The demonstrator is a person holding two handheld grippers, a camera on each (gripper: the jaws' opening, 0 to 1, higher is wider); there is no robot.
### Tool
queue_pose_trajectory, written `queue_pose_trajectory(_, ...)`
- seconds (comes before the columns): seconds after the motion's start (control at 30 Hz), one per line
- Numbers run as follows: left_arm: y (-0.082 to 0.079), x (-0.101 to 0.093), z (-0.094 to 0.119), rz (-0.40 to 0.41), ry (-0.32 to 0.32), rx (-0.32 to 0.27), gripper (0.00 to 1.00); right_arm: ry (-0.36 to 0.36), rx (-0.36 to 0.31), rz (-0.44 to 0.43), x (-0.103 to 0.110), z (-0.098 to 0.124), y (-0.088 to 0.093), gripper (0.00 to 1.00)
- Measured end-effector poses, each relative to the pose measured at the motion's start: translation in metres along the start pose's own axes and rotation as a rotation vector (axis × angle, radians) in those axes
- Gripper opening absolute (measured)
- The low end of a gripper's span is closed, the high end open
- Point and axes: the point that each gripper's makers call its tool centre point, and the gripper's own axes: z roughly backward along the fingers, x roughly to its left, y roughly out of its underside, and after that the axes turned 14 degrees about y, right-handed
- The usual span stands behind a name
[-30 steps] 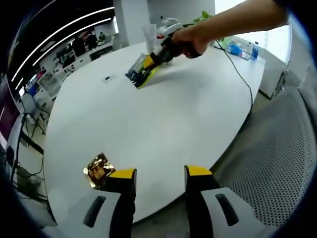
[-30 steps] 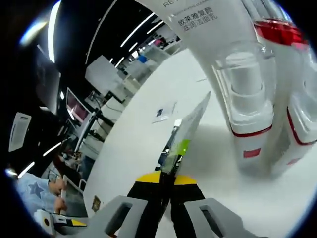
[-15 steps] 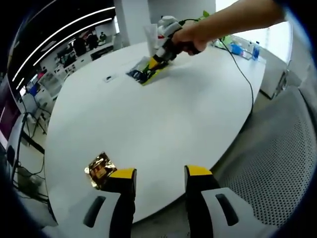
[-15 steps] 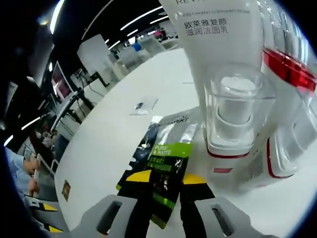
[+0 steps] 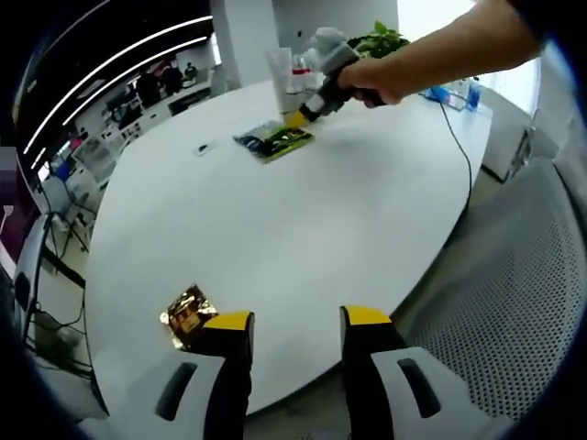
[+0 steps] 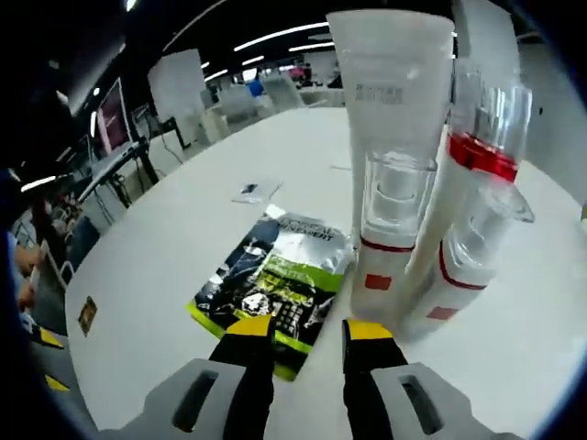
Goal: Arrange the skincare products in the storage area until every visible bottle or jar stands upright without overlapping.
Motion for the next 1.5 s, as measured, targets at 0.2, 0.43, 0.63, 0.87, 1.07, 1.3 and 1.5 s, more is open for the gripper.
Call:
queue_pose_trajectory(0.2, -0.002, 0.003, 0.003, 0.002, -0.013, -0.013, 0.32, -0.052, 0.041, 0.049, 0.03, -0.017, -0.002, 0.31)
queue_pose_trajectory(0.43, 0.003, 0.003, 0.001, -0.001, -0.013, 0.013, 0.31, -0.03, 0.031, 0.048, 0.038, -0.041, -0.028, 0.43)
queue_pose_trajectory(0.63, 0.003, 0.004, 0.001, 0.006, -0.014, 0.011, 0.32, 0.016, 0.059, 0.074, 0.036, -0.068, -0.028, 0.55)
queue_pose_trajectory(0.87, 0.006, 0.004, 0.0, 0.009, -0.011, 0.025, 0.31, 0.021, 0.064, 0.105, 0.037, -0.075, -0.026, 0.58)
queue_pose_trajectory(1.07, 0.007, 0.004, 0.001, 0.012, -0.015, 0.028, 0.31, 0.005, 0.057, 0.127, 0.037, -0.08, -0.032, 0.58)
queue_pose_trajectory(1.3, 0.007, 0.004, 0.001, 0.014, -0.016, 0.031, 0.31, 0.007, 0.066, 0.129, 0.034, -0.08, -0.03, 0.58)
queue_pose_trajectory(1.5, 0.007, 0.005, 0.001, 0.011, -0.024, 0.031, 0.31, 0.001, 0.0, 0.1, 0.031, -0.064, -0.049, 0.58)
